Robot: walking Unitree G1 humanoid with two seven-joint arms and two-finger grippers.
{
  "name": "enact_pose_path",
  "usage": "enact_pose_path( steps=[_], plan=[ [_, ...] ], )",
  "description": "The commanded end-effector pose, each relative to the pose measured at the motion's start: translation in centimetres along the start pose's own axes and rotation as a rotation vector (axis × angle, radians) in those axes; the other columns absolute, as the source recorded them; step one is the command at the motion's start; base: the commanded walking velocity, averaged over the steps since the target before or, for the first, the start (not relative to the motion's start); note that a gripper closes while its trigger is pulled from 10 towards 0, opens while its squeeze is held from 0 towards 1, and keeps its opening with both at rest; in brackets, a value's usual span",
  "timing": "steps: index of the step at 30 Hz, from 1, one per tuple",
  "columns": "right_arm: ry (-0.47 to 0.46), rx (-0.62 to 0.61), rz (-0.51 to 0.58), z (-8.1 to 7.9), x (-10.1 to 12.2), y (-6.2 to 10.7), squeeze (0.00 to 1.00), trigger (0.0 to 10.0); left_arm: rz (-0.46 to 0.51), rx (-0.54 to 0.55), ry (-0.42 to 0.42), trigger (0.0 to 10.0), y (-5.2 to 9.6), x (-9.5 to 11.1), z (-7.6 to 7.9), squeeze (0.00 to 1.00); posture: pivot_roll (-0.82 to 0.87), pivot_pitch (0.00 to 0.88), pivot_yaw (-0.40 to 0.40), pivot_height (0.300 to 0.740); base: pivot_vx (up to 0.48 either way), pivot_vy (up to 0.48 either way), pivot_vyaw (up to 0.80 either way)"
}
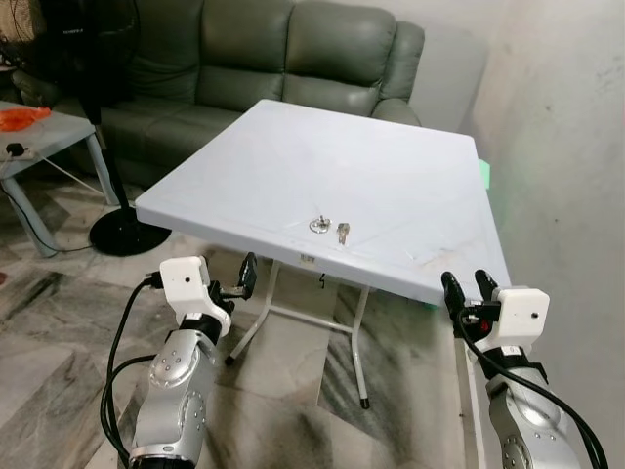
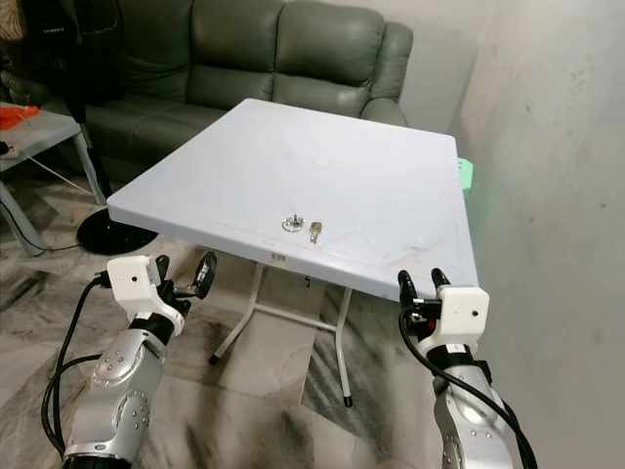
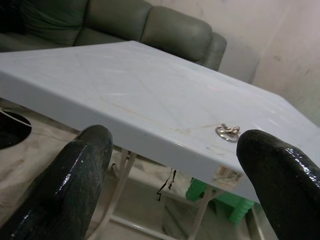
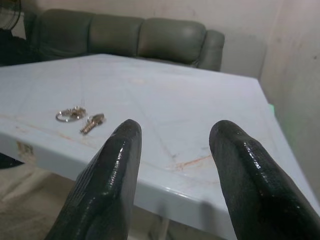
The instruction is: Hang keys on a hook
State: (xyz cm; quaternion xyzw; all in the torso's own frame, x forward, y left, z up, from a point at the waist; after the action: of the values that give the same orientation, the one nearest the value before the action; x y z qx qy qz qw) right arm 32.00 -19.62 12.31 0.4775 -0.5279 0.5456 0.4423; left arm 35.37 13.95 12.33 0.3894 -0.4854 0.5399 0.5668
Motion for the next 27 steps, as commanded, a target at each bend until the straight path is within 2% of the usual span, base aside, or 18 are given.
enact_pose_path(
  steps=[1, 3, 22, 27],
  plan=[
    [0.0, 0.001, 0.004, 0.04, 0.29, -0.03, 0.0, 10.0, 0.01, -0.024, -0.002, 10.0, -0.19, 0.28, 0.65, 0.0, 0.0, 0.022, -0.075, 0.74, 0.0, 0.0, 0.0],
    [-0.001, -0.001, 0.006, 0.07, 0.33, -0.01, 0.0, 10.0, 0.006, -0.036, 0.011, 10.0, -0.24, 0.23, 0.84, 0.0, 0.0, 0.022, -0.074, 0.74, 0.0, 0.0, 0.0],
    [0.0, 0.006, 0.004, 0.02, 0.32, 0.1, 0.0, 10.0, 0.006, -0.036, 0.023, 10.0, -0.32, 0.13, 1.04, 0.0, -0.01, 0.013, -0.079, 0.74, 0.0, 0.467, 0.0],
    [0.001, 0.01, 0.005, -0.02, 0.38, 0.06, 0.0, 10.0, 0.006, -0.007, 0.022, 10.0, -0.37, 0.11, 0.82, 0.0, -0.01, 0.011, -0.08, 0.74, 0.0, 0.059, 0.0]
  ],
)
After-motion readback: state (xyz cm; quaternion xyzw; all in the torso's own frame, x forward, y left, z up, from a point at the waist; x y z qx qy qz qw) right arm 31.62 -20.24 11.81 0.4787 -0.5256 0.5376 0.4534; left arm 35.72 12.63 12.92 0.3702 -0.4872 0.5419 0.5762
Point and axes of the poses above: a point about 5 cm out from each wrist's last joint towards the gripper, its own y axis pointing back from the gripper into the wrist, its own x axis along the axis of the wrist's last joint, z = x × y, the point moved 5 cm from there along -y, pointing out of the wrist towards the gripper, and after that the axes turned 1 degree about -y, right-handed, at the moved point
